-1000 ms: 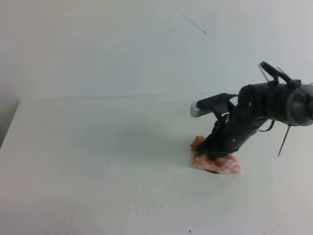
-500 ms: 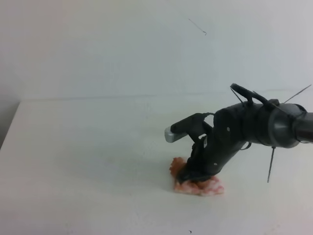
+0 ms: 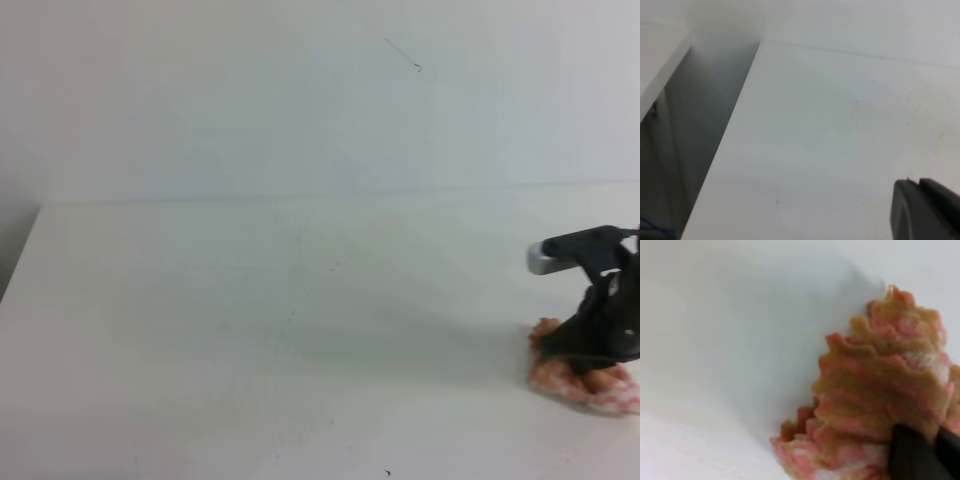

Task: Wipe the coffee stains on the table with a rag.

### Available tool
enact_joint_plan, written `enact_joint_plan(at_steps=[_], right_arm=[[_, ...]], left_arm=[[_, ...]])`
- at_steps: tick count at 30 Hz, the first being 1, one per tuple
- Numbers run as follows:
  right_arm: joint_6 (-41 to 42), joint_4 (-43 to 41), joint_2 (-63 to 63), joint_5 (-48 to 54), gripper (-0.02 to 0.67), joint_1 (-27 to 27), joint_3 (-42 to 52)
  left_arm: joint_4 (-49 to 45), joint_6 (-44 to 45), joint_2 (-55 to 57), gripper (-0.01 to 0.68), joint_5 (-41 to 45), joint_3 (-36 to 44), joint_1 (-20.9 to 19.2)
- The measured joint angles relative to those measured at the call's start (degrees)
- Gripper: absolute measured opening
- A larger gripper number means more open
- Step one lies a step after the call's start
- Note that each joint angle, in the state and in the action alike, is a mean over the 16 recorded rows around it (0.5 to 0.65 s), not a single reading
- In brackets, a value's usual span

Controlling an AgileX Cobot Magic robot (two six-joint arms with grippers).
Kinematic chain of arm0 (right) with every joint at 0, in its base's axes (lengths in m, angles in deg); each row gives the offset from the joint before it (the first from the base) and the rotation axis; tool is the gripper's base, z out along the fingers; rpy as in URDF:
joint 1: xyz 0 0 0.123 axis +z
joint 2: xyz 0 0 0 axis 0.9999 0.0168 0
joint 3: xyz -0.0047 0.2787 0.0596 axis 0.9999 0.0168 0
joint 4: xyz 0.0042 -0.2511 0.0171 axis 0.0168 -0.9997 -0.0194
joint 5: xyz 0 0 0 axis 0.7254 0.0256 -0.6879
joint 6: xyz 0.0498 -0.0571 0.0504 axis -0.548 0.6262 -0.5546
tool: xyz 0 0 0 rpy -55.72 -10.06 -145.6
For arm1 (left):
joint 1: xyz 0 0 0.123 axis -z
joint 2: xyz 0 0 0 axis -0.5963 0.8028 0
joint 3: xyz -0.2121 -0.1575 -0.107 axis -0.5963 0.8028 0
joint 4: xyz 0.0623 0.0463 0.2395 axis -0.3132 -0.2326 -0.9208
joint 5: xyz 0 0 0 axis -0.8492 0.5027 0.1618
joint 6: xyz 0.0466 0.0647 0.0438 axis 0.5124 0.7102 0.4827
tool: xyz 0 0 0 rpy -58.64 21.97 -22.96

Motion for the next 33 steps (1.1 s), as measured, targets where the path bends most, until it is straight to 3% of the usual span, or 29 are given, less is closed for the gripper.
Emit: enact_joint_plan(at_steps=[5, 9, 23, 28, 33], right_arm=[[1.33, 2.61, -2.02, 1.08, 0.017, -3.05, 2.74], [3.72, 6.71, -2.61, 1.52, 0.015, -0.89, 3.98], [12.05, 17.66, 0.21, -5.89, 0.015, 25.23, 1.11], [13.25, 14.41, 5.15, -6.12, 0.017, 30.07, -6.08], [12.51, 6.80, 11.78, -2.82, 0.015, 30.88, -17.26]], left_arm=[[0.03, 0.00, 0.00, -0.003, 0.00, 0.00, 0.00], [0.05, 0.00, 0.00, -0.003, 0.00, 0.00, 0.00], [0.06, 0.00, 0.00, -0.003, 0.00, 0.31, 0.00], [0.05, 0.00, -0.10, -0.003, 0.00, 0.16, 0.00], [0.05, 0.00, -0.10, -0.003, 0.00, 0.00, 0.00]])
